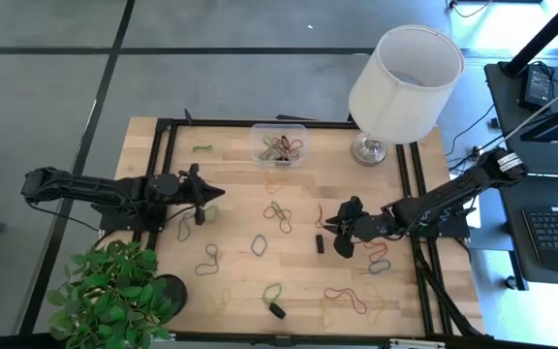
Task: Pick and place rubber bands into bin
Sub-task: Put the blue rubber band into the transparent bin
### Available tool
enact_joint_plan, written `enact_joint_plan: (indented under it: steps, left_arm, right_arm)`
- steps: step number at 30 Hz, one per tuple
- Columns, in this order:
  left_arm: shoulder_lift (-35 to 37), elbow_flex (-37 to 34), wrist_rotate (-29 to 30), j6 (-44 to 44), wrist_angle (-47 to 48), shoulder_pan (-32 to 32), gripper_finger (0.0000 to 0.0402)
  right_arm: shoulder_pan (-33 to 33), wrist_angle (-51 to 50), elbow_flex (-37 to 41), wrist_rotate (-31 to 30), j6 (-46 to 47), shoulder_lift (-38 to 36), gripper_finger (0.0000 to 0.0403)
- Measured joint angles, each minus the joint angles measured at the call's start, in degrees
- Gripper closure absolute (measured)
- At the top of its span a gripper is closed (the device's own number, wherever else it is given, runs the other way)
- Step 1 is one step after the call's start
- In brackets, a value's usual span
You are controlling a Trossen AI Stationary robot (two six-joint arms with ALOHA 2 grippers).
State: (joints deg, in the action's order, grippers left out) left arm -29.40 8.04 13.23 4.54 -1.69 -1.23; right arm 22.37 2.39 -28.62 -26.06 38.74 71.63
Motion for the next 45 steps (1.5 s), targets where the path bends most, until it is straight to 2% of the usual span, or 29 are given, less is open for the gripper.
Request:
enact_joint_plan:
  steps: [4, 9, 21, 30, 36, 45]
  left_arm:
    - [-1.48, 1.07, -2.82, -1.71, 0.41, 0.50, 0.0399]
    - [-8.28, 6.85, -2.60, 0.03, 8.42, 2.52, 0.0400]
    - [-33.67, 28.56, -1.05, 0.71, 21.59, 11.54, 0.0400]
    - [-47.87, 44.66, -0.65, 0.74, 34.17, 20.94, 0.0400]
    - [-52.87, 49.76, 1.29, 2.24, 35.89, 23.25, 0.0400]
    - [-61.44, 54.89, 0.24, 2.32, 36.35, 22.29, 0.0400]
  right_arm:
    - [-0.02, -0.02, 0.00, 0.02, -0.04, -0.01, 0.0307]
    - [0.00, 0.00, 0.00, 0.01, -0.13, 0.00, 0.0307]
    - [0.00, -0.13, 0.00, 0.02, -0.22, 0.01, 0.0307]
    - [-0.01, -0.36, 0.00, 0.04, -0.44, 0.00, 0.0307]
    - [-0.02, -0.42, 0.00, 0.04, -0.44, 0.00, 0.0307]
    - [-0.01, -0.39, 0.00, 0.05, -0.44, 0.01, 0.0307]
